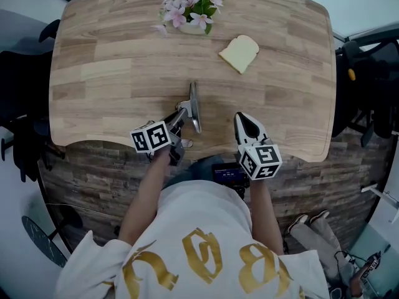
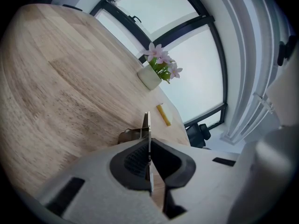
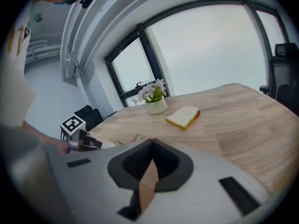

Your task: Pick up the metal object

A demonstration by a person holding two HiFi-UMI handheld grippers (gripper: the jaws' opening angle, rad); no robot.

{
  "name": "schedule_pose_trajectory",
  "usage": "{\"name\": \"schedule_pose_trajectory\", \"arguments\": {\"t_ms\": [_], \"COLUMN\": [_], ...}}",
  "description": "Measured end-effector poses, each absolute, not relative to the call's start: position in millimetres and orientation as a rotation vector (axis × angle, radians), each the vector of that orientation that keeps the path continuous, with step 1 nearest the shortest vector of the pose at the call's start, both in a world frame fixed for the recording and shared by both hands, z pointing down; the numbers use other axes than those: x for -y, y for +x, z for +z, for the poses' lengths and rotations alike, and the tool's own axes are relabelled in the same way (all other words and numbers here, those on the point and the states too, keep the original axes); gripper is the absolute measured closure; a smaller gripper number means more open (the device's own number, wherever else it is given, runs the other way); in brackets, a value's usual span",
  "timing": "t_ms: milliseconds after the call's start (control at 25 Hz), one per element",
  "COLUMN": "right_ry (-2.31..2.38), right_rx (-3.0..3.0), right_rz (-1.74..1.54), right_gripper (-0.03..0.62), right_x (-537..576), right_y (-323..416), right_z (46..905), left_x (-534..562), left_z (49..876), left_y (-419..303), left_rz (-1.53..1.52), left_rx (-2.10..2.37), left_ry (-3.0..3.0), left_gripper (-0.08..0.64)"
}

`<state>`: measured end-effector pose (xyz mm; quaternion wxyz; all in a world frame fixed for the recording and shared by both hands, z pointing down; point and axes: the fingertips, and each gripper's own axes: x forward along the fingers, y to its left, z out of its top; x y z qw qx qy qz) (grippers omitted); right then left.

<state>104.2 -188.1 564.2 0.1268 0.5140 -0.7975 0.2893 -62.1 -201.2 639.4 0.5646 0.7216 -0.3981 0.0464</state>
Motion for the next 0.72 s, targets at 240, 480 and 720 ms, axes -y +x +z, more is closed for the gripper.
{"name": "schedule_pose_trajectory", "arguments": {"t_ms": [240,480,720], "right_ry": [1.506,1.498,1.543], "right_rx": [2.330,2.387,2.413], "right_rz": [0.820,0.842,0.851], "right_gripper": [0.581,0.581,0.581], "right_x": [184.5,176.6,161.5], "right_y": [104.4,99.2,105.5], "right_z": [557.3,544.4,532.7], "left_x": [205.4,206.0,198.3], "left_z": [626.2,609.8,587.3], "left_y": [-66.5,-77.9,-82.8], "left_rz": [0.081,0.053,0.009], "left_rx": [0.952,0.963,0.975], "left_ry": [1.730,1.772,1.819], "left_gripper": [0.540,0.540,0.540]}}
